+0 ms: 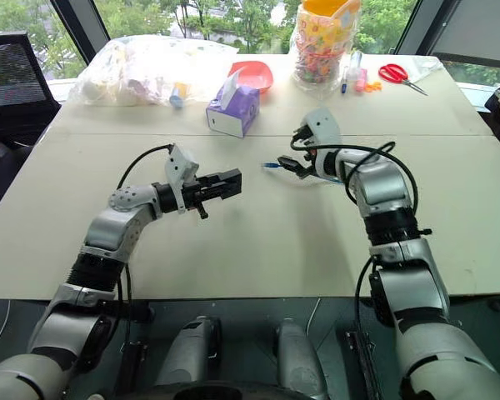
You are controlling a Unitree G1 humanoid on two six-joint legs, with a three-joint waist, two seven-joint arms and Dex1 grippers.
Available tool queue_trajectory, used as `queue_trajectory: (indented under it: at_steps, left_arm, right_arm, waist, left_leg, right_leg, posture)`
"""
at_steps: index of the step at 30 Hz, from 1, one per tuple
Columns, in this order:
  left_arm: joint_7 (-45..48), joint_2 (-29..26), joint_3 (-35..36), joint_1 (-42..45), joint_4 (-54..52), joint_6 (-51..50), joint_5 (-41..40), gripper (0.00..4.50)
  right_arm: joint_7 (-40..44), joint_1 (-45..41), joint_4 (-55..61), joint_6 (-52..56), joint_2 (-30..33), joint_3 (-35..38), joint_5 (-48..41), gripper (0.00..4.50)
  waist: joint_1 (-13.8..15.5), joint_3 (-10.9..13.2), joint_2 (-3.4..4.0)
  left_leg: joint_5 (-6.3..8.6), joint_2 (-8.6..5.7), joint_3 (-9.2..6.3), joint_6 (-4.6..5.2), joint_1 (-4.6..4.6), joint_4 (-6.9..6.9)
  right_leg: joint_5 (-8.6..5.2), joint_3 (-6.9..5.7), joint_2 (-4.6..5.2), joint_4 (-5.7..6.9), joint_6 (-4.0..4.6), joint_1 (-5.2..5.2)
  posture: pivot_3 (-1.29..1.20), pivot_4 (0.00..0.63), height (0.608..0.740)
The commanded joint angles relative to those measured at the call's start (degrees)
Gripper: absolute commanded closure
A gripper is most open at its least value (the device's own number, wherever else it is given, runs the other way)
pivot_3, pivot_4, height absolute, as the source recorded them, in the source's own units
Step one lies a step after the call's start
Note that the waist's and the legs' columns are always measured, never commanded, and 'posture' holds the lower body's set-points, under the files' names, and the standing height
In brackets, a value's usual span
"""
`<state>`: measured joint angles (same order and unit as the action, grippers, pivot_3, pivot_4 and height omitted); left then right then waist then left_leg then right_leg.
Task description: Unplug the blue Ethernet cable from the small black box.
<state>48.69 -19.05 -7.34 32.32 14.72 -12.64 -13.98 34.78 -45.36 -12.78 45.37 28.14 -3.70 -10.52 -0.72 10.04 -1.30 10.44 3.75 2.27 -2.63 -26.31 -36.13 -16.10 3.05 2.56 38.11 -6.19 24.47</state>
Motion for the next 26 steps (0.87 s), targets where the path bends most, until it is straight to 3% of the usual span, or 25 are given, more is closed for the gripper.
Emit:
queue_trajectory:
  at_steps: [1,5,9,15,20,26]
  left_arm:
    - [-2.0,1.8,0.9,0.5,3.1,5.8,1.6,4.01]
    - [-2.7,2.5,1.9,0.1,6.0,7.1,1.6,4.01]
    - [-2.1,1.3,2.5,-1.3,6.1,7.1,1.4,2.04]
    - [-1.0,-1.7,4.2,-4.0,2.9,5.3,0.0,0.01]
    - [1.3,-7.2,8.6,-8.1,-6.3,-3.1,-5.4,0.01]
    - [3.9,-13.8,10.1,-13.3,-15.8,-11.5,-8.6,0.01]
  right_arm:
    - [-1.3,2.9,9.4,4.2,0.8,2.7,-1.9,0.15]
    - [-2.6,7.1,16.7,8.8,0.9,4.2,-3.3,0.15]
    - [-3.8,10.7,22.7,12.6,0.7,4.9,-4.7,0.00]
    - [-2.7,14.2,29.1,16.5,2.1,5.2,-7.7,0.00]
    - [3.7,18.0,38.2,17.9,6.9,6.6,-14.7,0.00]
    - [6.1,20.7,41.5,17.0,9.1,7.6,-19.1,0.00]
  waist:
    - [-0.1,0.0,0.00]
    - [-0.1,0.0,0.00]
    - [-0.1,0.0,0.01]
    - [-0.1,0.0,0.01]
    - [-0.1,0.0,0.00]
    - [-0.2,0.0,-0.01]
  left_leg:
    - [0.00,0.00,0.00,0.00,0.01,0.00]
    - [0.00,0.02,-0.02,0.00,0.02,-0.01]
    - [0.00,0.01,-0.02,0.00,0.02,-0.02]
    - [0.00,0.01,-0.03,0.00,0.01,-0.02]
    - [0.00,0.02,-0.05,0.00,0.01,0.01]
    - [0.00,0.03,-0.08,0.00,0.08,-0.04]
  right_leg:
    - [0.00,0.00,-0.01,0.01,0.00,0.00]
    - [0.00,0.00,-0.03,0.02,0.00,0.00]
    - [0.00,0.00,-0.02,0.02,0.00,-0.01]
    - [0.00,0.00,-0.01,0.02,0.00,-0.02]
    - [-0.01,0.00,0.00,0.00,0.01,-0.02]
    - [-0.09,-0.02,0.00,-0.03,0.17,-0.11]
  posture:
    - [0.00,0.150,0.735]
    - [0.00,0.150,0.735]
    - [0.00,0.150,0.735]
    - [0.00,0.150,0.735]
    - [0.00,0.150,0.735]
    - [0.00,0.150,0.735]
